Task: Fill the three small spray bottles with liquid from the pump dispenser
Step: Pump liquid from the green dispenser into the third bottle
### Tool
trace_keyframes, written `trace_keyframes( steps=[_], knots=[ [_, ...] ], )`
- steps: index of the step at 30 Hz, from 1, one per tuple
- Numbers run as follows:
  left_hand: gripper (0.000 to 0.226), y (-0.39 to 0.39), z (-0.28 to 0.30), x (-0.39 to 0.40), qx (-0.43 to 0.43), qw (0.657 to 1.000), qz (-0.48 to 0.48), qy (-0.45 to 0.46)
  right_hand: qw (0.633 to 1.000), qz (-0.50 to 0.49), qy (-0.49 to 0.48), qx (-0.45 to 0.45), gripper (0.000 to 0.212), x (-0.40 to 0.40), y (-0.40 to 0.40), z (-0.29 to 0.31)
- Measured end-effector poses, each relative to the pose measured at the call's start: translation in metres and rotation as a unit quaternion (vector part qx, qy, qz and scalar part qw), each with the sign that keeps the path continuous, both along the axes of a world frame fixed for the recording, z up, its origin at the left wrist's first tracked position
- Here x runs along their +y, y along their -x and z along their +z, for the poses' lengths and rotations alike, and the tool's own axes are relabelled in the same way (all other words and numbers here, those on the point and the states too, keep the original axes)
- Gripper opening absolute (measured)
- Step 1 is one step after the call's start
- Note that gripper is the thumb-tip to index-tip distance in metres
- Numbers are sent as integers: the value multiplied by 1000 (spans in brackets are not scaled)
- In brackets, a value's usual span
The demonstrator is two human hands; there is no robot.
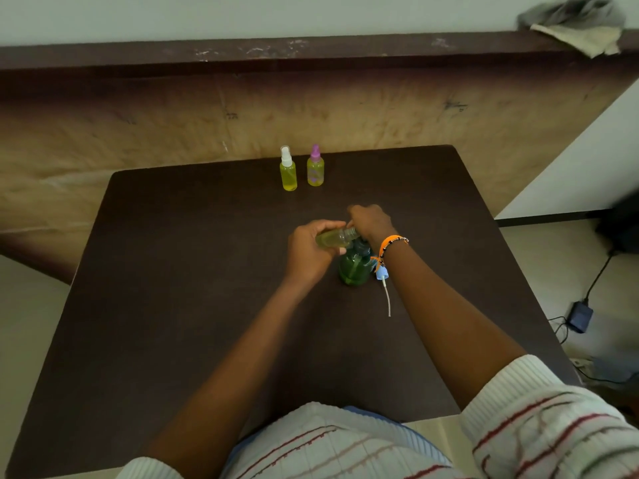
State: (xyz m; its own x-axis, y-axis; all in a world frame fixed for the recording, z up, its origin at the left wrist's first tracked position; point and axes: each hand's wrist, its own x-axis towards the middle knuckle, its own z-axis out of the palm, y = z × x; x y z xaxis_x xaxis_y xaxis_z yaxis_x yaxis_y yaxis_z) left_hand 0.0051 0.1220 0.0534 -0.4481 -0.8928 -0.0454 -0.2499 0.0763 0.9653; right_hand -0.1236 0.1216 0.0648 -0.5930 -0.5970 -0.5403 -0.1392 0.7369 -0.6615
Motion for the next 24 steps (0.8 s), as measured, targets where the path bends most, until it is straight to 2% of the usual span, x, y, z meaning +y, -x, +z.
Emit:
trace_keyframes(
  steps=[2, 5, 12, 17, 19, 24],
  knots=[
    [46, 1, 1, 0, 5, 1000, 1, 0, 1000, 13, -16, -7, 69, -3, 2, 0],
    [47, 0, 1, 1, 10, 1000, 3, -4, 1000, 19, -21, -8, 60, -4, 3, -1],
    [48, 2, -3, 1, -5, 1000, 8, 14, 999, -30, 22, -7, 49, 1, 8, -13],
    [48, 2, -5, 1, -19, 1000, 8, 17, 999, -24, 25, -9, 74, 1, 2, -8],
    [49, 2, -5, 0, -13, 1000, 9, 17, 999, -19, 27, -8, 75, 1, 3, -10],
    [49, 0, 0, -2, -1, 1000, -2, 12, 1000, 5, 17, -19, 53, -1, 7, -12]
  ],
)
